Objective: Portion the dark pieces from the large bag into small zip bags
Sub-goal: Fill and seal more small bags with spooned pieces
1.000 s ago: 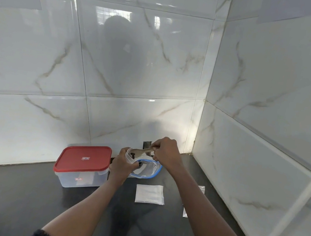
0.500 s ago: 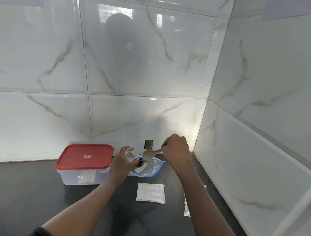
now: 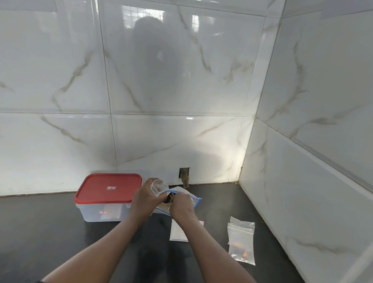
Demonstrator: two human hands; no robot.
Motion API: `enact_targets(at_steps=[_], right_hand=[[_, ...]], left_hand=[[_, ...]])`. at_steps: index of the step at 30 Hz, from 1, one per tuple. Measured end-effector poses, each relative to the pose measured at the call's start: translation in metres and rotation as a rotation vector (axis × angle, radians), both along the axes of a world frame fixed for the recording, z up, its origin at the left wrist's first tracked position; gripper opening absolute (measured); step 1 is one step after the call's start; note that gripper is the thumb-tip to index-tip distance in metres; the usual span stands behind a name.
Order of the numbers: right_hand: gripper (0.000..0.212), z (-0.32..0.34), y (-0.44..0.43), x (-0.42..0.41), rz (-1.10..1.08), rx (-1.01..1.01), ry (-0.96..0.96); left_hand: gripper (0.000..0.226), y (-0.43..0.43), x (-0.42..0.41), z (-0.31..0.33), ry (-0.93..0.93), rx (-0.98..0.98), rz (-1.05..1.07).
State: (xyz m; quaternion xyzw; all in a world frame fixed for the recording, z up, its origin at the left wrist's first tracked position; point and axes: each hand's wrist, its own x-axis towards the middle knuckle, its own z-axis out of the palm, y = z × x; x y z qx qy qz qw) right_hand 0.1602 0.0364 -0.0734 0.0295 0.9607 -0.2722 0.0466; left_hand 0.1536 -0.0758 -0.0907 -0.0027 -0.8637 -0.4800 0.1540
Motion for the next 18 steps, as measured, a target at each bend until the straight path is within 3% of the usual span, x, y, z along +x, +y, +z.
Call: enact_targets(at_steps=[5,8,10,14,18], right_hand=[[0.031,-0.007,-0.007,-0.013,-0.280,-0.324,-0.160],[0.012,-0.004,-0.012,-0.023,-0.452,-0.583,-0.223],[0.016,-0.009,-0.013,-0.031,-0.502,-0.683,-0.243],[0.027,-0.006,-0.010,-0.032,-0.587,-1.114,-0.281],[0.019,-0.011,-0.013,-0.042,-0.890,-1.369,-0.284]], left_hand=[[0.038,0.000,-0.004,0.004,0.013,-0.047,-0.021],[0.036,0.007,-0.003,0.008,0.035,-0.073,-0.046],[0.036,0.010,-0.004,0.007,0.049,-0.057,-0.044],[0.037,0.012,-0.004,0.007,0.042,-0.023,-0.041],[0.040,0.007,-0.006,0.006,0.052,-0.007,-0.030]])
